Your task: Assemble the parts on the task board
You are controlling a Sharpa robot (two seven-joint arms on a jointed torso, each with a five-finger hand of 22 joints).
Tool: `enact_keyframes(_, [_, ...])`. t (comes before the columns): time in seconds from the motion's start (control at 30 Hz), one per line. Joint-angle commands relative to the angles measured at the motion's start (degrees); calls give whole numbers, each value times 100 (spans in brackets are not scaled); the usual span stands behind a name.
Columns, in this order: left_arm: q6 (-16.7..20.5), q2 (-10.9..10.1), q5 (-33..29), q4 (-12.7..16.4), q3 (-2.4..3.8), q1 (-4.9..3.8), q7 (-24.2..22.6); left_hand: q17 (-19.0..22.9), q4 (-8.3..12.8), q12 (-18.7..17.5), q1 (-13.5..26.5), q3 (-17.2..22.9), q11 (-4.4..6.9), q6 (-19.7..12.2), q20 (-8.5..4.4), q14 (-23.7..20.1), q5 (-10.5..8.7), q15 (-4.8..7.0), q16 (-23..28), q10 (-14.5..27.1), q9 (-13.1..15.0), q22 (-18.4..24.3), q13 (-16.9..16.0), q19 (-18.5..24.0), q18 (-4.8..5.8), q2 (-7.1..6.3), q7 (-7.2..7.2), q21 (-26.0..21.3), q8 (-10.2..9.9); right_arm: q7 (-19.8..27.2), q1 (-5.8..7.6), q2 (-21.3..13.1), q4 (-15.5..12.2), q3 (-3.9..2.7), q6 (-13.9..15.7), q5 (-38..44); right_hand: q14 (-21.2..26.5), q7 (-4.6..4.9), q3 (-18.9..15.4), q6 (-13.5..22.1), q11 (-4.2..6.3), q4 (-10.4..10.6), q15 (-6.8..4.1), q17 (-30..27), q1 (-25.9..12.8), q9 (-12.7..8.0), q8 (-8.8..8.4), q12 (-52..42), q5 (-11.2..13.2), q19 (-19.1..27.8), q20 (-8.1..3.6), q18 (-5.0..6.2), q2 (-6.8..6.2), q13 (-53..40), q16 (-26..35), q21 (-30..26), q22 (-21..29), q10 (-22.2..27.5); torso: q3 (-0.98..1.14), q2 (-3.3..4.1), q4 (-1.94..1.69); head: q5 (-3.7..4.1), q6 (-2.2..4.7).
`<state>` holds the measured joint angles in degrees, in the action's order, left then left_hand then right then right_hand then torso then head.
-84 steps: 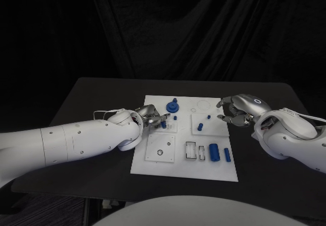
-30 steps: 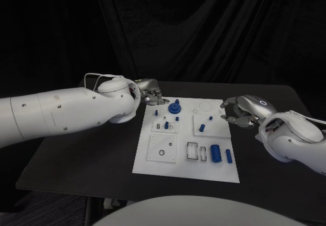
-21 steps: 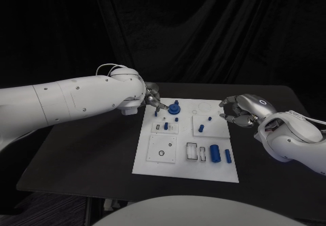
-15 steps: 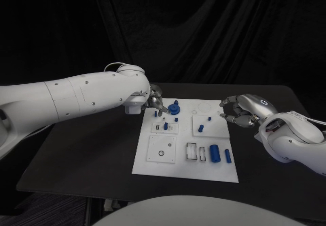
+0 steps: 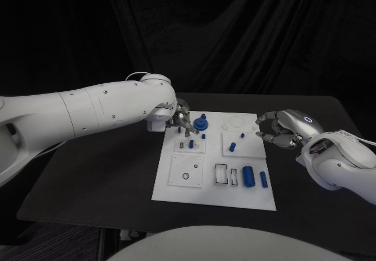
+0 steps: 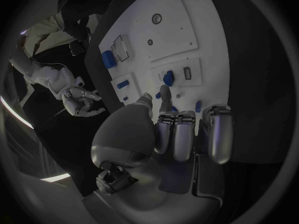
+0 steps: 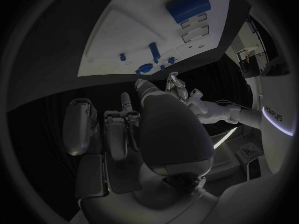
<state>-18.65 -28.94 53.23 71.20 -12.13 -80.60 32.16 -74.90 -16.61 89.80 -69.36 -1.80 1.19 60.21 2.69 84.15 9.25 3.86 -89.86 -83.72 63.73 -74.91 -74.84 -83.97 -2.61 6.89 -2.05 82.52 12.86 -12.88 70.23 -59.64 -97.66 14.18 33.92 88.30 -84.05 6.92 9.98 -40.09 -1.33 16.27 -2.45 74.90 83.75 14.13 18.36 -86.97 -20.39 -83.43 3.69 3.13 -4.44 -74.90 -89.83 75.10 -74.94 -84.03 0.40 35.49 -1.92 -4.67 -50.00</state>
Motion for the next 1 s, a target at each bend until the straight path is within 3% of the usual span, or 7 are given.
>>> enact_keyframes(0.03, [96, 64, 120, -33, 5, 36, 0, -1510, -5, 20, 96, -60, 32, 68, -10, 585, -57, 7, -14, -628, -6, -1271, -1516, -199, 80, 10, -3, 39, -25, 39, -5, 3, -20, -4, 60, 3, -583, -3, 32, -31, 29, 5, -21, 1476, 2, -8, 28, -5, -35, 15, -3, 28, 40, -1160, 16, 4, -1046, -314, 4, 56, 9, 13, 0])
enact_keyframes(0.3, [131, 196, 180, -180, 5, 195, 160, -1510, -6, 20, 195, -97, 33, 82, -15, 585, -97, 11, -14, -628, -10, -1272, -1516, -202, 80, 25, -4, 43, -44, 56, -5, 7, -20, -4, 34, 2, -584, 0, 36, -35, 27, 4, -21, 1478, 1, -13, 31, 8, -47, 14, -4, 27, 41, -1145, 13, 4, -1047, -301, 5, 81, -14, 18, 0])
enact_keyframes(0.43, [185, 219, 384, -211, 5, 242, 229, -1510, -3, 20, 228, -112, 36, 88, -17, 585, -95, 15, -14, -628, -12, -1280, -1516, -219, 87, 21, -3, 69, -52, 61, -5, 12, -22, -4, 27, 2, -585, 1, 38, -36, 25, 4, -20, 1480, 1, -16, 32, 14, -59, 14, -4, 28, 41, -1138, 12, 2, -1046, -296, 10, 80, 3, 6, 0])
enact_keyframes(0.57, [283, 237, 525, -226, 6, 265, 261, -1510, 15, 20, 296, -151, 70, 205, -40, 585, -95, 43, -14, -628, 38, -1296, -1516, -255, 98, 3, 39, 120, -2, 65, -5, 5, -22, -4, 24, 1, -585, 1, 38, -36, 25, 4, -20, 1480, 1, -16, 32, 14, -59, 14, -4, 28, 41, -1138, 12, 2, -1046, -296, 3, 87, 16, -8, 0])
enact_keyframes(0.8, [314, 298, 614, -259, 6, 285, 244, -1510, 24, 20, 295, -151, 80, 225, -48, 585, -88, 52, -14, -628, 56, -1293, -1516, -254, 96, 2, 51, 114, 10, 49, -5, 0, -17, -4, 18, 1, -587, 3, 51, -44, 24, 0, -19, 1486, 6, -27, 36, 22, -98, 8, -4, 25, 44, -1129, 6, 11, -1050, -289, -1, 75, -14, 21, 0])
enact_keyframes(1.0, [331, 325, 631, -292, 6, 294, 213, -1510, 29, 20, 289, -148, 83, 228, -50, 585, -85, 55, -14, -628, 60, -1290, -1516, -249, 94, 3, 54, 104, 11, 44, -5, 7, -14, -4, 15, 1, -586, 4, 55, -46, 24, -2, -19, 1485, 9, -29, 37, 25, -105, 7, -4, 25, 46, -1125, 7, 12, -1050, -285, -4, 81, 9, 0, 0])
